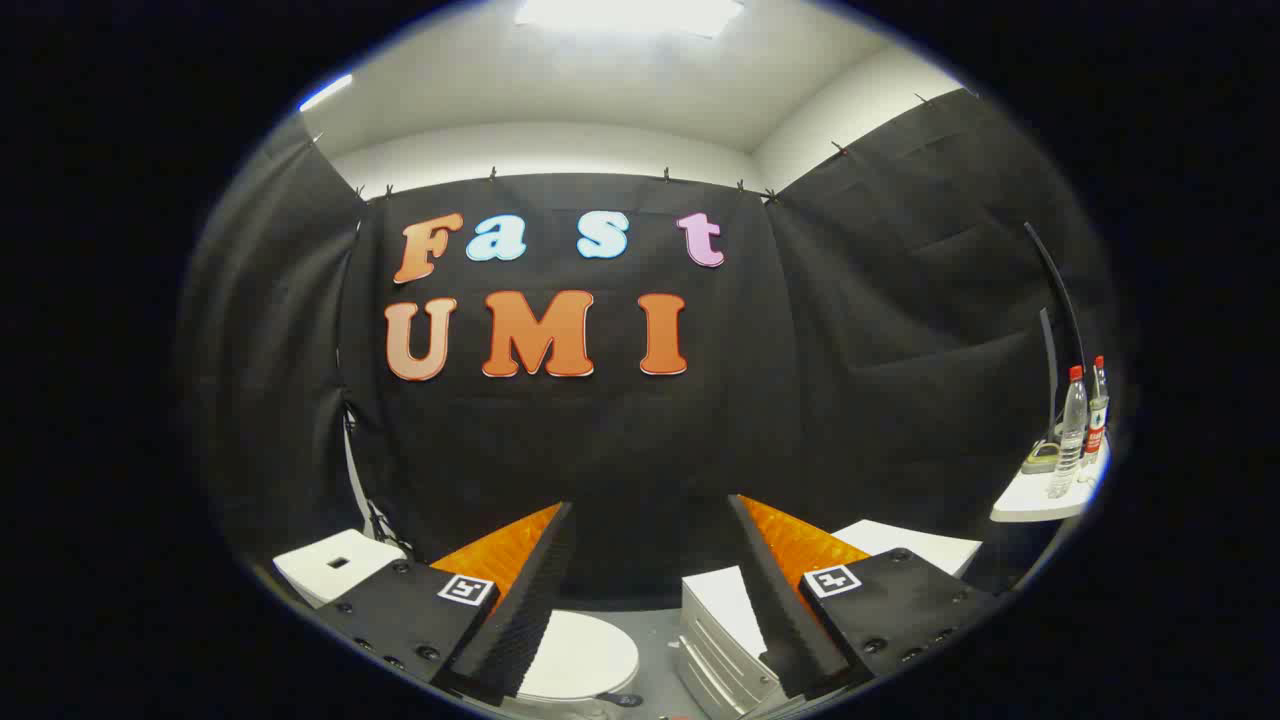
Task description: Open the toilet lid.
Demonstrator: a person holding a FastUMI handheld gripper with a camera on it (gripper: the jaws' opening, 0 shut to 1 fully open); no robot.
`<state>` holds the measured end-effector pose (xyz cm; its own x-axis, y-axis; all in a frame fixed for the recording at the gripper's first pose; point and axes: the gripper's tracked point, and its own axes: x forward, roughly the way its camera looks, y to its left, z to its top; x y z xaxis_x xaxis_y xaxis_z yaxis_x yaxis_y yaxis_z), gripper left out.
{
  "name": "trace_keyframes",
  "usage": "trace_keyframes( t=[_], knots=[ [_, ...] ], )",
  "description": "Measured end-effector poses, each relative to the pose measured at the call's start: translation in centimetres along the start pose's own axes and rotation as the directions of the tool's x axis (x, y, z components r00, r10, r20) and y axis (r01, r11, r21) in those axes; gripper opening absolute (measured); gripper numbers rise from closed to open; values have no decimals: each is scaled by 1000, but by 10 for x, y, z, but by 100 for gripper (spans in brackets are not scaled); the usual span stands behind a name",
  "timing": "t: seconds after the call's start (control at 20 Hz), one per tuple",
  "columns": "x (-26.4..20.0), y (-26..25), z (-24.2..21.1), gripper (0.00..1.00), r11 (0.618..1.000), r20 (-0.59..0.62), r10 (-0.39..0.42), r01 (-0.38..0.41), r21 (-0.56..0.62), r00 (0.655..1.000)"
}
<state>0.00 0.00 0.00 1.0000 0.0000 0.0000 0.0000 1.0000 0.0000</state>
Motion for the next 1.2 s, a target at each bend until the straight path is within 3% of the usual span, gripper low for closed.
trace_keyframes(
  t=[0.35,1.2],
  knots=[
    [1,10,1,97,998,13,22,-21,-54,1000],
    [-3,21,-6,97,999,20,37,-37,-23,999]
  ],
)
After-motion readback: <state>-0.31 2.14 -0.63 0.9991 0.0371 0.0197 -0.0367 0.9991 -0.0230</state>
